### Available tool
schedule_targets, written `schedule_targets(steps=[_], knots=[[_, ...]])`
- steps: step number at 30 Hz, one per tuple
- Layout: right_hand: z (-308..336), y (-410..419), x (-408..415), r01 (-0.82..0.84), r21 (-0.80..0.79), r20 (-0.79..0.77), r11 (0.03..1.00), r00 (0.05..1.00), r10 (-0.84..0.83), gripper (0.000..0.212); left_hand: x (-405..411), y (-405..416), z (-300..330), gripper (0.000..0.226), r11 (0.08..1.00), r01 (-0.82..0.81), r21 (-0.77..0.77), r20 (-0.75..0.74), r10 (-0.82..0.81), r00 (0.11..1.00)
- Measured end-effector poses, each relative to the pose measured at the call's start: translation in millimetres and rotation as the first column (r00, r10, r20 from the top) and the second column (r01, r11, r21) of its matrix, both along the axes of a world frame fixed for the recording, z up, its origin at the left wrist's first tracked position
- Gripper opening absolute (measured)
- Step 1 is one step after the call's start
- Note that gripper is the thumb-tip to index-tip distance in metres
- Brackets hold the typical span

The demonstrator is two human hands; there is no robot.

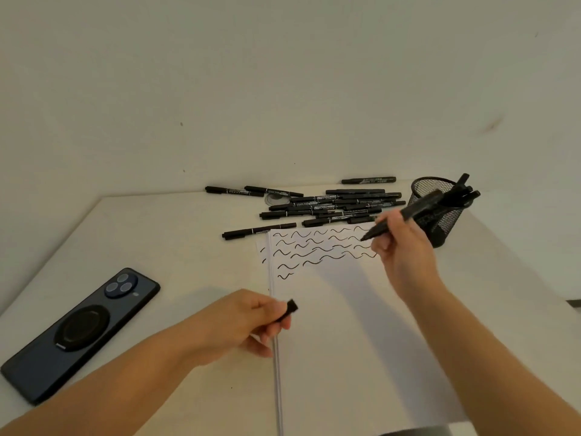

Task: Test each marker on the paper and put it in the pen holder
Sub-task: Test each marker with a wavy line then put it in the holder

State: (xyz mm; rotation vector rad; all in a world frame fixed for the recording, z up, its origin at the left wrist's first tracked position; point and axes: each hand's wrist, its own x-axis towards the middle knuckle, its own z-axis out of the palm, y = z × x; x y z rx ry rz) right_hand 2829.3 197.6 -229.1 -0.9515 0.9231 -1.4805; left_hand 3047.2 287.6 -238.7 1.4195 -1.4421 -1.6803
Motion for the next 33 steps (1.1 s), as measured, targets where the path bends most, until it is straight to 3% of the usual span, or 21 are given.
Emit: schedule_targets(steps=[2, 4, 6, 10, 14, 20, 27, 31, 33], knots=[[-9, -2, -3, -0.043, -0.048, -0.407, 0.998, 0.913, 0.020, 0.025, 3, -4, -9, 0.033, 0.988, -0.131, -0.085, 0.122, 0.141, 0.982], [-20, 1, 12, -0.150, -0.026, -0.589, 0.988, 0.801, 0.106, 0.016, 4, -13, -15, 0.027, 0.923, -0.117, -0.365, 0.331, 0.246, 0.911], [-25, 3, 27, -0.226, 0.013, -0.594, 0.974, 0.782, 0.189, 0.010, 3, -20, -21, 0.016, 0.833, 0.005, -0.554, 0.480, 0.315, 0.819], [-36, -1, 35, -0.179, 0.052, -0.547, 0.983, 0.818, 0.178, 0.013, 8, -28, -36, 0.020, 0.759, 0.070, -0.647, 0.534, 0.387, 0.752], [-47, 1, 36, -0.147, 0.035, -0.613, 0.988, 0.778, 0.138, 0.015, 14, -33, -42, 0.020, 0.784, 0.009, -0.621, 0.463, 0.357, 0.811], [-45, 5, 39, -0.238, 0.020, -0.689, 0.971, 0.700, 0.186, 0.013, 16, -35, -44, 0.012, 0.788, -0.023, -0.616, 0.407, 0.343, 0.846], [-44, 3, 30, -0.059, -0.043, -0.748, 0.997, 0.664, 0.007, 0.016, 15, -34, -43, 0.014, 0.788, -0.037, -0.615, 0.387, 0.343, 0.856], [-42, 5, 25, 0.089, -0.064, -0.636, 0.994, 0.764, -0.110, 0.021, 15, -34, -44, 0.009, 0.784, -0.046, -0.619, 0.391, 0.358, 0.848], [-38, 4, 25, 0.071, -0.022, -0.531, 0.997, 0.844, -0.071, 0.019, 14, -33, -43, 0.016, 0.774, -0.050, -0.631, 0.379, 0.364, 0.851]])
